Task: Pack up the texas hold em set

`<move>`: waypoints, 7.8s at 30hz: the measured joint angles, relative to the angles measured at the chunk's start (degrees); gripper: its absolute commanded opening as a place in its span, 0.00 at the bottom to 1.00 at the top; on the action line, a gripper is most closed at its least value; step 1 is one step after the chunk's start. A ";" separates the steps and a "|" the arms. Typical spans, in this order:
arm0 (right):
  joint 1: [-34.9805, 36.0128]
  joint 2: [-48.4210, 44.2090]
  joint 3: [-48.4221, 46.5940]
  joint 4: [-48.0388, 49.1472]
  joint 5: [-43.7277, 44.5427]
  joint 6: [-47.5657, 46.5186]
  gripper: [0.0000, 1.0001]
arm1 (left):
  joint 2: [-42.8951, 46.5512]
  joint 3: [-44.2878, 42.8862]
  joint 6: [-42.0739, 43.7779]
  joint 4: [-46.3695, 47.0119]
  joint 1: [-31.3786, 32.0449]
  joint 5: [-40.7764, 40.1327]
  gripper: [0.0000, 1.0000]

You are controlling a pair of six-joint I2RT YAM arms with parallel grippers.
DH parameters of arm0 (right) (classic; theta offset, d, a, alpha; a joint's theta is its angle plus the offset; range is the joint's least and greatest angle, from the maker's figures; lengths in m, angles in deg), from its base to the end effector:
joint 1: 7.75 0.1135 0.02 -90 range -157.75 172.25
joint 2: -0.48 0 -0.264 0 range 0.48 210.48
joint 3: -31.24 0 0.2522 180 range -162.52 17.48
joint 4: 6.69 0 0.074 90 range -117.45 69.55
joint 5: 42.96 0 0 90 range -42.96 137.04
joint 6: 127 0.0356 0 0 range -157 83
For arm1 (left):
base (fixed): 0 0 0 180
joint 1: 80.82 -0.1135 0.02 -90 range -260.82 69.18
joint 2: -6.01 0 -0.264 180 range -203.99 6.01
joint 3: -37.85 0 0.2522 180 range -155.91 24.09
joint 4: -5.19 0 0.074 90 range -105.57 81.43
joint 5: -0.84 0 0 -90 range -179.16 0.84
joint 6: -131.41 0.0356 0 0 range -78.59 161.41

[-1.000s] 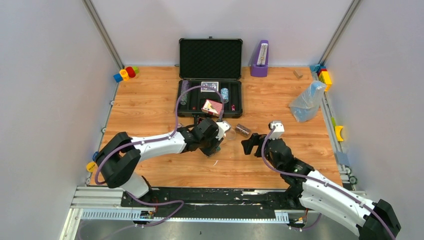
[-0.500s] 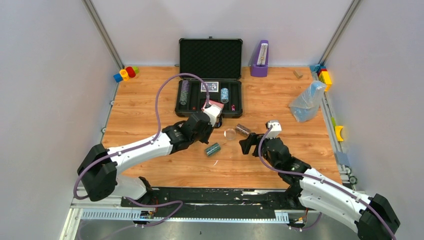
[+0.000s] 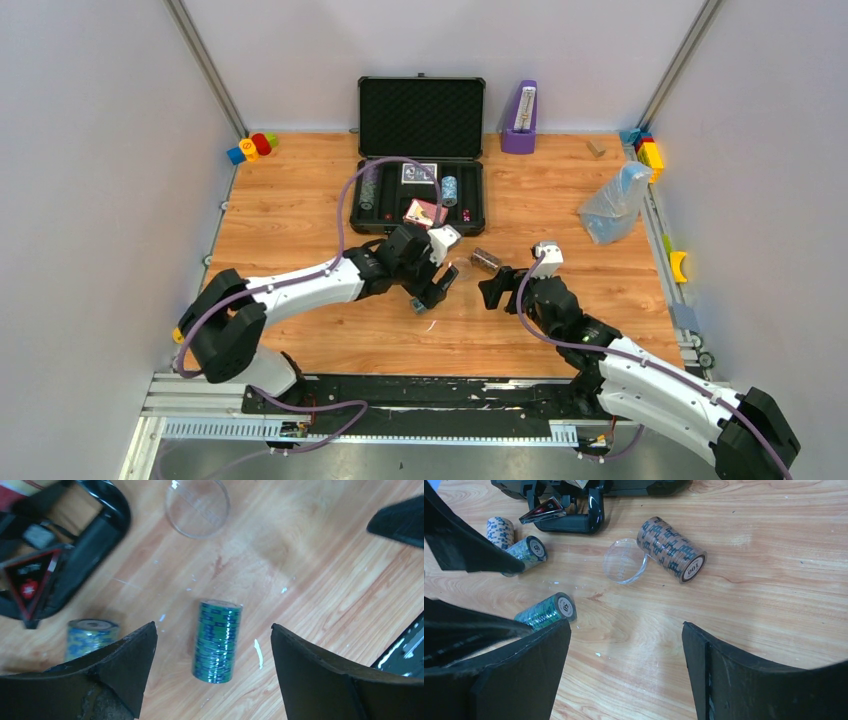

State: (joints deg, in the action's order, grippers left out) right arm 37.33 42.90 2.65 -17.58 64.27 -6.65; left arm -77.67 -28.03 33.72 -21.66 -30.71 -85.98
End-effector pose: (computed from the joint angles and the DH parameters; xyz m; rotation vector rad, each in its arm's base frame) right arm 0.1262 0.1116 0.1861 -0.0644 2.0228 0.5479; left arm 0.1966 -0.2384 0.2218 0.9011 2.2444 -0.5471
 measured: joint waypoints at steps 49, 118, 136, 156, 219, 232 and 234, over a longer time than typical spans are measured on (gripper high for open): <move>0.00 2.03 0.00 1.09 -0.22 0.00 0.83 | 2.60 -7.41 -6.86 -0.70 -16.39 -9.90 0.00; 0.00 7.39 0.00 3.89 0.02 -0.92 0.84 | -27.50 -29.14 -16.00 7.87 -32.24 -0.13 0.00; 0.00 8.76 0.00 4.37 0.24 -0.92 0.84 | -35.82 -34.62 -14.75 5.27 -32.20 -0.22 0.00; 0.00 9.25 0.00 4.50 0.07 -1.14 0.85 | -2.80 -8.87 -6.88 11.08 -25.79 -4.33 0.87; 0.00 1.75 1.40 4.74 -5.73 -4.55 0.91 | -1.01 10.10 5.20 9.77 -11.85 -7.04 0.76; 0.00 2.45 1.40 4.72 -5.60 -4.55 0.91 | -4.98 6.21 4.98 6.62 -12.22 -1.66 0.39; 0.00 2.45 1.40 4.72 -5.57 -4.55 0.91 | -4.98 6.21 4.70 6.64 -12.22 -0.07 0.37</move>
State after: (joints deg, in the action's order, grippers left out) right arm 37.33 45.34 4.05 -12.86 58.70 -11.20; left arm -82.65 -21.82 38.42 -15.01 -42.93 -86.04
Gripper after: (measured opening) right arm 0.908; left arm 0.507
